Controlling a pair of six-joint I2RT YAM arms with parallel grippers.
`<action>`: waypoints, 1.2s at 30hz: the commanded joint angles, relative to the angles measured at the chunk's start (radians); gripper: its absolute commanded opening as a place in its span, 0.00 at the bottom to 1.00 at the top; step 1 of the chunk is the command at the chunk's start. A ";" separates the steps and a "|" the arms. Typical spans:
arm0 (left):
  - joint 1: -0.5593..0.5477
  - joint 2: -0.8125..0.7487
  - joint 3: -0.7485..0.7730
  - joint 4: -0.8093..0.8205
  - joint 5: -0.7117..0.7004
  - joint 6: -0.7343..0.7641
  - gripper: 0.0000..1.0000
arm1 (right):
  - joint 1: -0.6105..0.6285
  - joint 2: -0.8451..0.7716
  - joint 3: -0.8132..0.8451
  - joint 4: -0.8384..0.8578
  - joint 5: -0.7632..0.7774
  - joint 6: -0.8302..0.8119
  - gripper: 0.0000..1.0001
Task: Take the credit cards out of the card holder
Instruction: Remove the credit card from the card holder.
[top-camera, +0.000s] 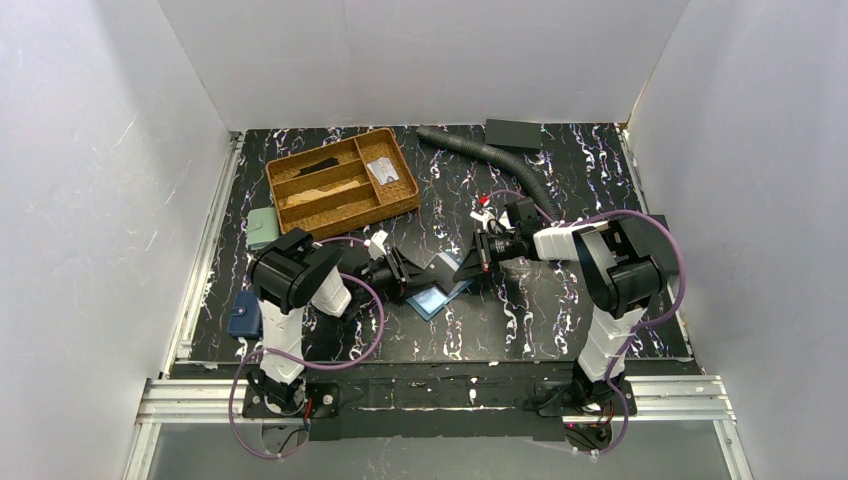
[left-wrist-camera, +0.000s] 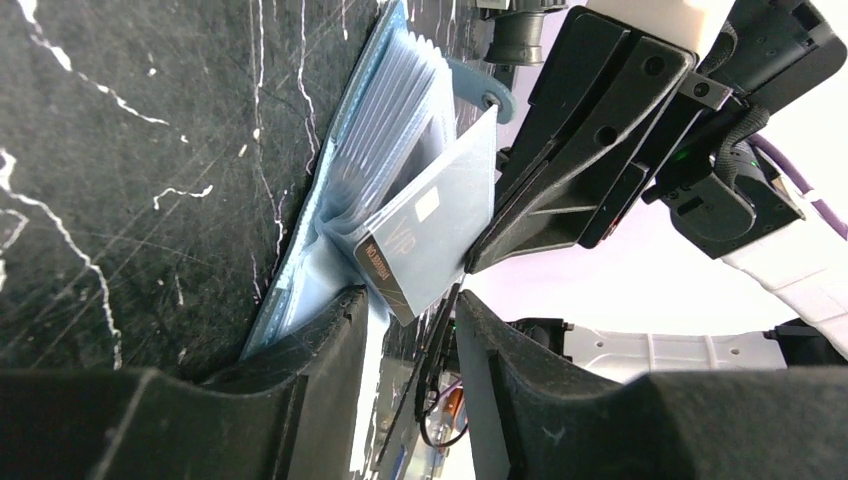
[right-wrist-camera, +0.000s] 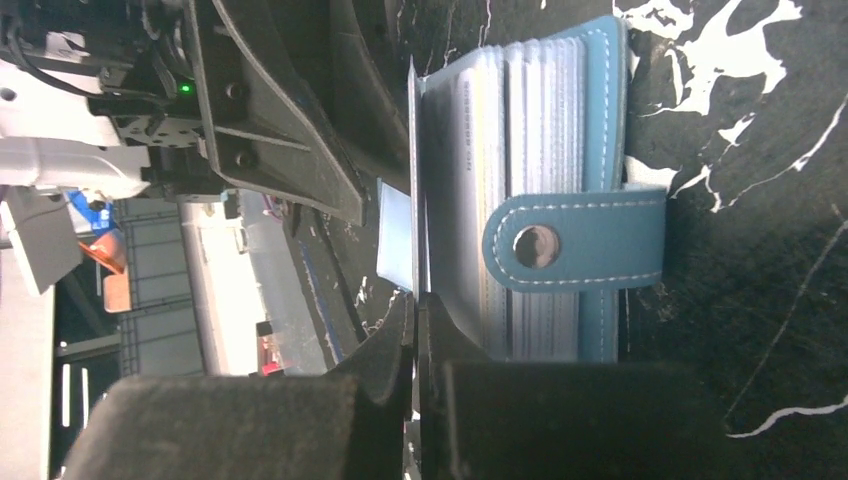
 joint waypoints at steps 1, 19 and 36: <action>0.004 0.003 0.003 0.033 -0.022 -0.014 0.37 | -0.004 -0.006 -0.008 0.106 -0.079 0.093 0.01; -0.010 -0.032 0.055 0.061 -0.141 -0.089 0.05 | -0.001 0.049 0.001 0.070 -0.072 0.077 0.01; 0.057 0.006 -0.062 0.044 -0.020 0.043 0.00 | -0.040 0.049 0.047 -0.069 0.001 -0.078 0.17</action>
